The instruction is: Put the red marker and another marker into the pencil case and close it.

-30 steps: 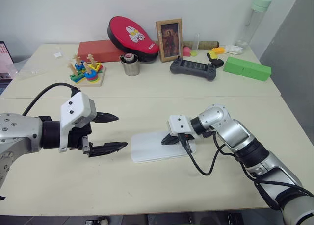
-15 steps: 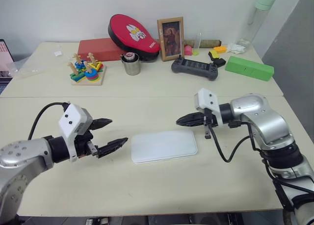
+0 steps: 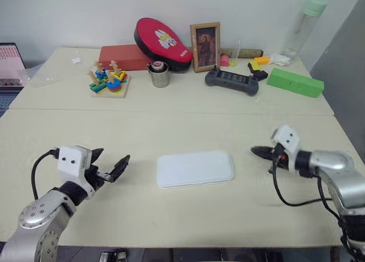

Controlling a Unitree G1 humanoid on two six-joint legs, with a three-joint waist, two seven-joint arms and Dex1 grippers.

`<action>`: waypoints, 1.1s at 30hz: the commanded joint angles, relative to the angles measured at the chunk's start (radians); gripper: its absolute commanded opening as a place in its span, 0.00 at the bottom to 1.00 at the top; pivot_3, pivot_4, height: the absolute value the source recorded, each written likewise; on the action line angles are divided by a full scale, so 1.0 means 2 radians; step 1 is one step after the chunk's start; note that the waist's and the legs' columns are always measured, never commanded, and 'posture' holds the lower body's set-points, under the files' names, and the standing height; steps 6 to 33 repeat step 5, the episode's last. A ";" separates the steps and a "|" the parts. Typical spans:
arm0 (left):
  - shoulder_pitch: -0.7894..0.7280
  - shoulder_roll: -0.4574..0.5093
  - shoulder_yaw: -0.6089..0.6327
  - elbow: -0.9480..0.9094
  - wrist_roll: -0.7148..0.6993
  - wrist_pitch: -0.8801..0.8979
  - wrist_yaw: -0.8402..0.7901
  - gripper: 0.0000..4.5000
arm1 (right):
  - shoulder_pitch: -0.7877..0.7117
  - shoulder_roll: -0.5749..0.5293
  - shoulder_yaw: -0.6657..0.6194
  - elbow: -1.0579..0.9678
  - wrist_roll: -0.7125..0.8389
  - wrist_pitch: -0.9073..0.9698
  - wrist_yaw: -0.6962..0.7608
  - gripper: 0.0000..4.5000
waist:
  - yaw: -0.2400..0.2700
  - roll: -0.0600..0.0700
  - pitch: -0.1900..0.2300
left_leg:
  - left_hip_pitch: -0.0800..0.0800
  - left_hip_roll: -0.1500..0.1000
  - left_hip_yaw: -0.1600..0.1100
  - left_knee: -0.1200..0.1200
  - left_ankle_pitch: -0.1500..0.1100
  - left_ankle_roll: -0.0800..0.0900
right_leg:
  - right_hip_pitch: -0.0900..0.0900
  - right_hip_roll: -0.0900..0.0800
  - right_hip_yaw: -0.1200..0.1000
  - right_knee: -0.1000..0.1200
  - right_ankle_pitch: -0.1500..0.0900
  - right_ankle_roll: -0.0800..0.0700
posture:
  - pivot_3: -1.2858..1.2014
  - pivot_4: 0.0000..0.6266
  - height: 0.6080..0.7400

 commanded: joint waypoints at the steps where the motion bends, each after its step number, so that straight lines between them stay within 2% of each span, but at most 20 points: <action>1: 0.010 0.000 0.009 0.009 -0.003 -0.013 -0.008 1.00 | -0.010 -0.001 -0.020 -0.002 0.012 -0.018 -0.011 0.01 | -0.004 0.000 0.000 | 0.000 0.000 0.000 0.000 0.000 0.000 | 0.000 0.000 0.000 0.000 0.000 0.000 | 0.52 0.24 1.00; 33: 0.016 -0.001 0.009 0.010 -0.006 -0.020 -0.014 1.00 | -0.012 -0.007 -0.019 0.010 0.012 -0.025 -0.013 0.01 | -0.006 0.000 0.000 | 0.000 0.000 0.000 0.000 0.000 0.000 | 0.000 0.000 0.000 0.000 0.000 0.000 | 0.52 0.24 1.00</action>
